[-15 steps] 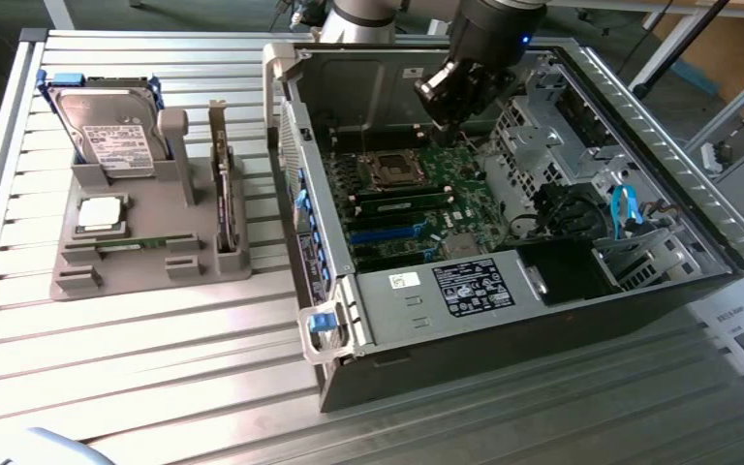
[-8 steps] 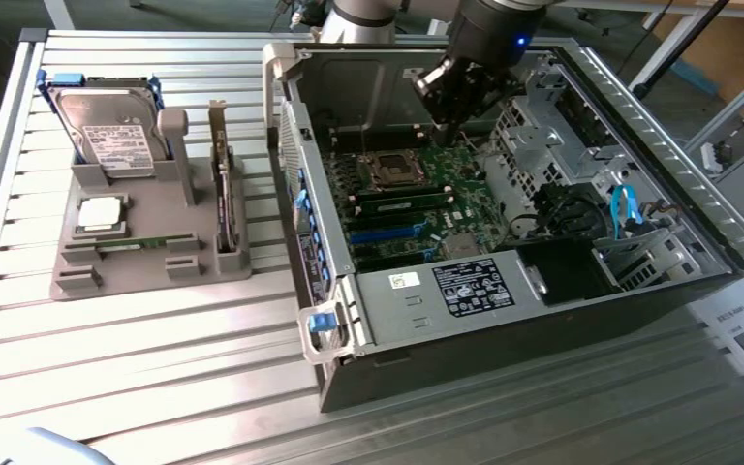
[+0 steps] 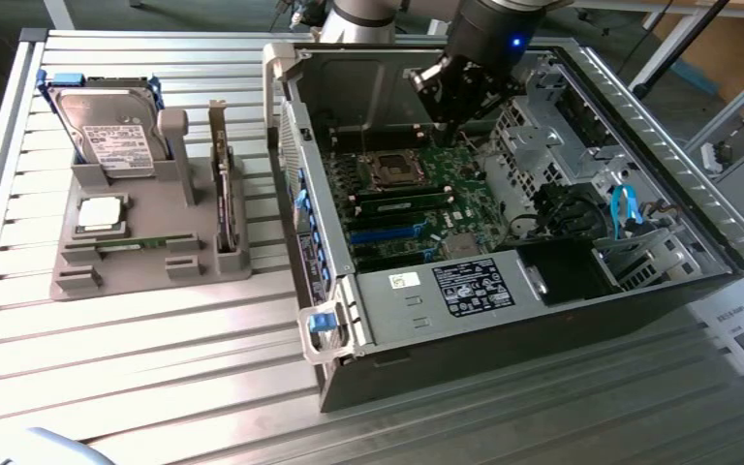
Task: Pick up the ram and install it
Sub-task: 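Press down the ram until it locks into place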
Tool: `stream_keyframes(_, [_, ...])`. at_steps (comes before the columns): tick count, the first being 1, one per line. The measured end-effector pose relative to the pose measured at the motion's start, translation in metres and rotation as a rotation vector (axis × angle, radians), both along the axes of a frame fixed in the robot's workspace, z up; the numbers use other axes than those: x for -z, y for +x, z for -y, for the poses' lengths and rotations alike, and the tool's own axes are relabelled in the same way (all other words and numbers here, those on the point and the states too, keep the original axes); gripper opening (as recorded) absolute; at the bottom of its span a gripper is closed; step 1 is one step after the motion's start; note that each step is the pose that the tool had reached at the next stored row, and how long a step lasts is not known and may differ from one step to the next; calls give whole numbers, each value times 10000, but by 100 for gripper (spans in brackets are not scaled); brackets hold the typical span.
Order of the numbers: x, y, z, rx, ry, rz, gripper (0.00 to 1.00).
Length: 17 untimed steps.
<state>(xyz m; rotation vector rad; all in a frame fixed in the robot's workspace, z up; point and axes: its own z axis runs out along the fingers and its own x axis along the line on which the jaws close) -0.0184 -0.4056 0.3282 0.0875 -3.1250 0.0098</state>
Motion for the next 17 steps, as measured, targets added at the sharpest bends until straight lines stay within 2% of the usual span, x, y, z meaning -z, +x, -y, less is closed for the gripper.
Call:
stream_keyframes(6, [0,0,0,110,1,0,10])
stream_keyframes(10, [1,-3,0,110,1,22,10])
stream_keyframes(13, [1,-7,0,110,2,61,10])
stream_keyframes(17, [1,-13,0,109,2,147,10])
